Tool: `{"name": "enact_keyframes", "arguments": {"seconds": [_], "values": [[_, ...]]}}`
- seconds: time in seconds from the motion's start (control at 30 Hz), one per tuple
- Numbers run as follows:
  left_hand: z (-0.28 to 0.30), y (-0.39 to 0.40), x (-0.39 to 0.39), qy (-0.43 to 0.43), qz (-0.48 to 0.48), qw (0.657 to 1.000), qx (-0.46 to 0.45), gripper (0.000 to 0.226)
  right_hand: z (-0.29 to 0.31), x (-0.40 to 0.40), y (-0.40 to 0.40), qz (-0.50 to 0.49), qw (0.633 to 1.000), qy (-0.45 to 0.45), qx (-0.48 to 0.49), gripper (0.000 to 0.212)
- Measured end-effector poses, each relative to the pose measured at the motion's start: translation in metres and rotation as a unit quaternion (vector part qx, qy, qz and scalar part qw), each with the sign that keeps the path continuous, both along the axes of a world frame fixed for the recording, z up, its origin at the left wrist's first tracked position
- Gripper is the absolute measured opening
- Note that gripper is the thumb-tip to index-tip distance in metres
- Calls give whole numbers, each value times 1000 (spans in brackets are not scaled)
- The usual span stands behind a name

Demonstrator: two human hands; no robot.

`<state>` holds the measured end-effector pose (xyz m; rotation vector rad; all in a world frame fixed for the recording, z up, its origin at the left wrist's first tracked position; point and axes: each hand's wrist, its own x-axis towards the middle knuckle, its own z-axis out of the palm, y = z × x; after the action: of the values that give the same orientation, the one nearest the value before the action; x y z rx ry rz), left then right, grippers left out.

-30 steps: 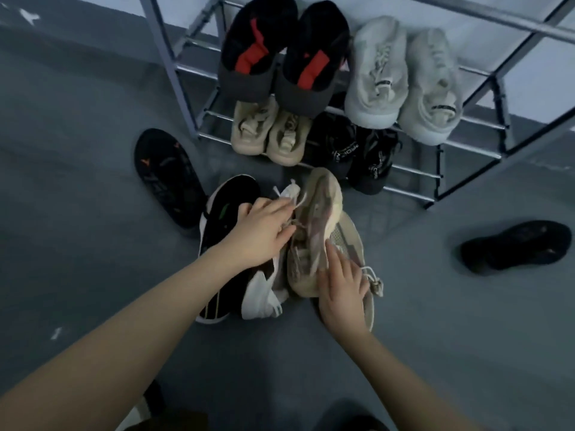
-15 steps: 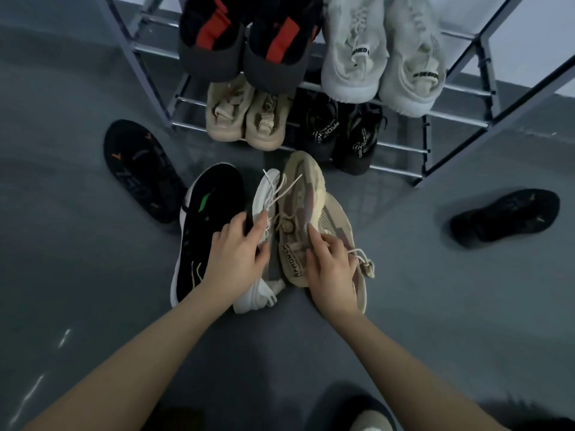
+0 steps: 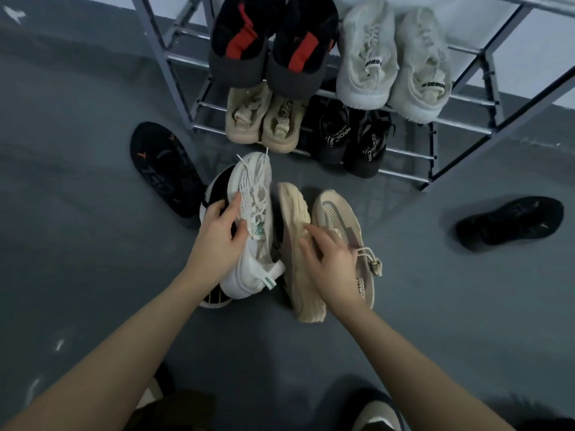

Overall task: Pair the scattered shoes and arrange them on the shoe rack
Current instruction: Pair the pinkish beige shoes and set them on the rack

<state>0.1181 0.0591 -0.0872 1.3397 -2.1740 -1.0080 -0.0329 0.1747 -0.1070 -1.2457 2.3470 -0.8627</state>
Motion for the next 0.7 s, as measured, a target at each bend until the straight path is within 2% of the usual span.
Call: {"name": "enact_keyframes", "arguments": {"seconds": [0.13,0.2,0.27,0.3,0.37,0.43,0.5,0.6,0.7], "values": [[0,2,10,20,16,1000,-1,49,-11,6,8,47,993,64,89,65],[2,0,15,21,19,1000,-9,49,-13,10,12,40,991,84,97,71],[2,-5,21,6,13,1000,-13,48,-12,13,14,30,993,58,98,71],[1,-8,24,-23,11,999,-19,47,-12,16,13,32,994,46,96,73],[-5,-13,28,-146,4,988,-49,49,-11,22,9,55,993,43,94,77],[-8,-10,31,-241,-17,968,-73,56,-14,27,5,77,990,52,103,73],[-9,4,32,-241,-63,962,-111,63,-19,28,4,74,991,38,108,66],[-11,34,26,-226,-145,948,-173,62,-24,24,13,34,996,15,83,60],[-10,58,11,-232,-200,934,-182,60,-28,10,28,-25,997,45,62,50]]}}
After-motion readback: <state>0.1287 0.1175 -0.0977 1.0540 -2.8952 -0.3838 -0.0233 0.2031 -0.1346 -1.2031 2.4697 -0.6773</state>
